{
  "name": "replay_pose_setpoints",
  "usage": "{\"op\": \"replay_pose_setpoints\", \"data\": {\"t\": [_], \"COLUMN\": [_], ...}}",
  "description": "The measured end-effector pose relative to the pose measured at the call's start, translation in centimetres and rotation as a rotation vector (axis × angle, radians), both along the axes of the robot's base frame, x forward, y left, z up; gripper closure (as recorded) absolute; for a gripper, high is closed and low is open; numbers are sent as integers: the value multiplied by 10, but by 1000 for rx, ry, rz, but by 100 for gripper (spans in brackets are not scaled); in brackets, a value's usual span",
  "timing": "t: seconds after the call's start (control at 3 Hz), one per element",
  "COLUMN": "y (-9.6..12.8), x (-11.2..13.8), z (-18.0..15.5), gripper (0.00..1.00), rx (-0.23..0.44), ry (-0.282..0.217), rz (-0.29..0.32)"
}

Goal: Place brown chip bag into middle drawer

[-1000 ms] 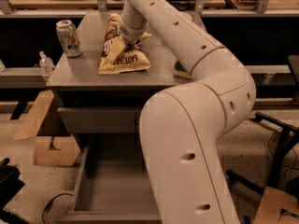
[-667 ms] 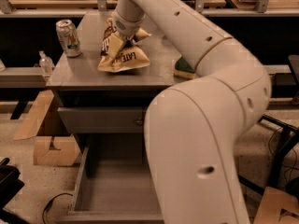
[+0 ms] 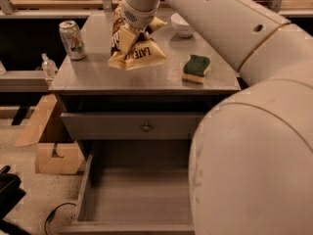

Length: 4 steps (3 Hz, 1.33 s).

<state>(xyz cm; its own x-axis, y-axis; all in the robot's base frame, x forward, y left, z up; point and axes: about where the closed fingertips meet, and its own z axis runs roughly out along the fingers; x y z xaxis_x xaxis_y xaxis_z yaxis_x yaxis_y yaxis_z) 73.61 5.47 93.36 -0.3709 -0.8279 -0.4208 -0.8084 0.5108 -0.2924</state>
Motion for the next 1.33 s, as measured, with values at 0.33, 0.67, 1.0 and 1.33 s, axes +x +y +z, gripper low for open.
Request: {"op": "replay_pose_setpoints", "data": {"t": [0.33,0.67,1.0,1.33], "y": [-28,-66,-107,-109], "x": [-29,-64,-123,-127], "z": [10,14,8,6], "gripper": [100,100,100,100], "rx": [50,94,98,102], "ry": [-12,-8,27,31], "rz": [-46,-87,-128,-128]}}
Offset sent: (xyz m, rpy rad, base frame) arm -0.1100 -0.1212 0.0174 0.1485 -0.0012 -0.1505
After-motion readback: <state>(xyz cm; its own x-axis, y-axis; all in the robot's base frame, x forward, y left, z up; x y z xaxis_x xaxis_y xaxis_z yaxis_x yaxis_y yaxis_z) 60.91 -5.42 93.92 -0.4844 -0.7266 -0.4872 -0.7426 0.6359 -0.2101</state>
